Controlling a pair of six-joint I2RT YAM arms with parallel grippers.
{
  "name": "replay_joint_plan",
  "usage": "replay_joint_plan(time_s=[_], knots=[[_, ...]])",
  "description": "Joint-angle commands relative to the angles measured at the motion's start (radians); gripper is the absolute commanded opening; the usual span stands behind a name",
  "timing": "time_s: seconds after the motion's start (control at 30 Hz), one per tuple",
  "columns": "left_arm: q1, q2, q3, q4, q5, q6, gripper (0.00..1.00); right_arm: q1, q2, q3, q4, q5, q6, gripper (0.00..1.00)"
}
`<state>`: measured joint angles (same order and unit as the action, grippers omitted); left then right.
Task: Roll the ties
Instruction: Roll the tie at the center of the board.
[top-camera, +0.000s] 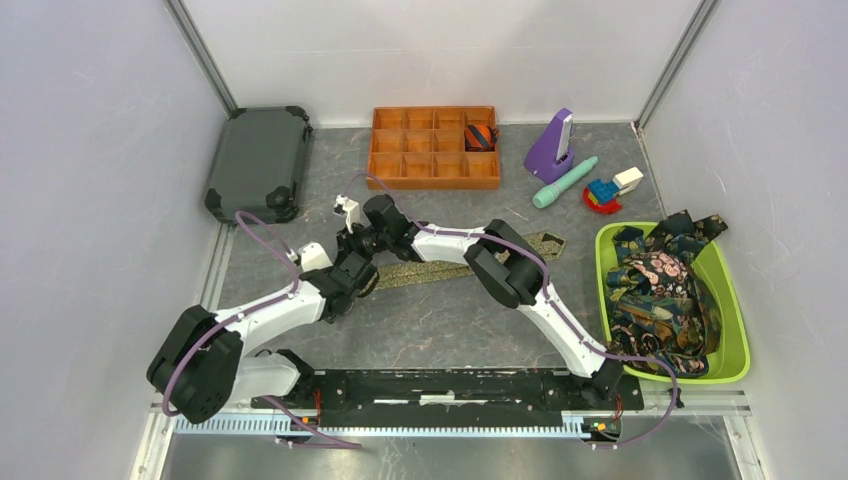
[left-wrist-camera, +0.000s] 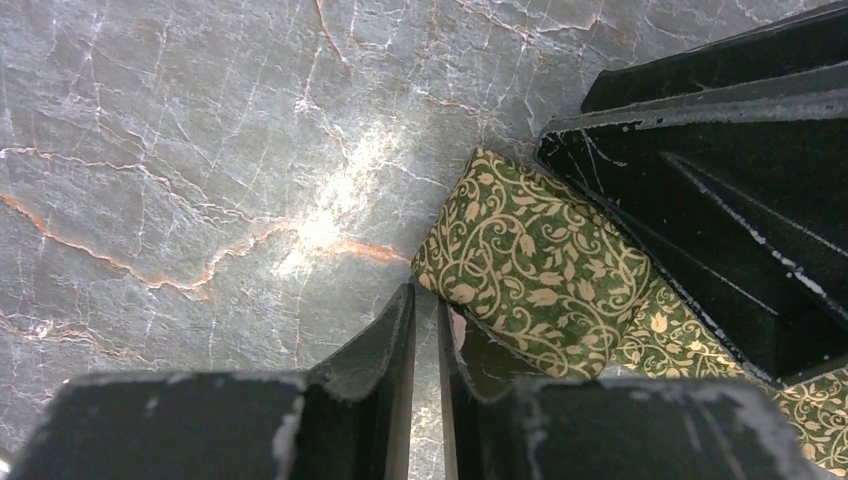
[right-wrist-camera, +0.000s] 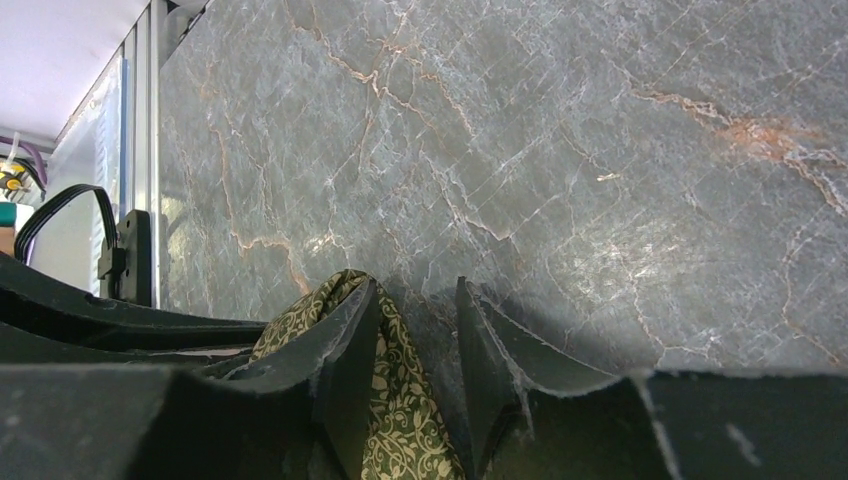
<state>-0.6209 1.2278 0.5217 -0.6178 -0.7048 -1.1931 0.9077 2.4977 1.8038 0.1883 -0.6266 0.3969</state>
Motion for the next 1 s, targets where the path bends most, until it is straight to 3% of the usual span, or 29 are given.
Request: replay_joint_plan(time_s=[0.0, 0.4, 0.8, 0.9, 0.97], knots=[[0.006, -0.023, 0.030, 0.019, -0.023, 0.023, 0.20, -0.014, -0.025, 0.002, -0.075, 0.050, -0.005, 0.44], [0.004, -0.104, -0.003, -0.001, 0.028, 0.039, 0.20, -0.033, -0.112, 0.029, -0.087, 0.142, 0.012, 0.55], [0.003, -0.299, 0.012, -0.127, 0.069, 0.083, 0.20, -0.021, -0.345, -0.226, -0.022, 0.225, 0.049, 0.47], [0.003, -0.360, 0.034, -0.179, 0.033, 0.100, 0.27, -0.004, -0.381, -0.280, -0.003, 0.241, 0.090, 0.45], [0.004, -0.379, 0.045, -0.189, 0.015, 0.120, 0.36, 0.014, -0.388, -0.296, 0.003, 0.243, 0.117, 0.44]])
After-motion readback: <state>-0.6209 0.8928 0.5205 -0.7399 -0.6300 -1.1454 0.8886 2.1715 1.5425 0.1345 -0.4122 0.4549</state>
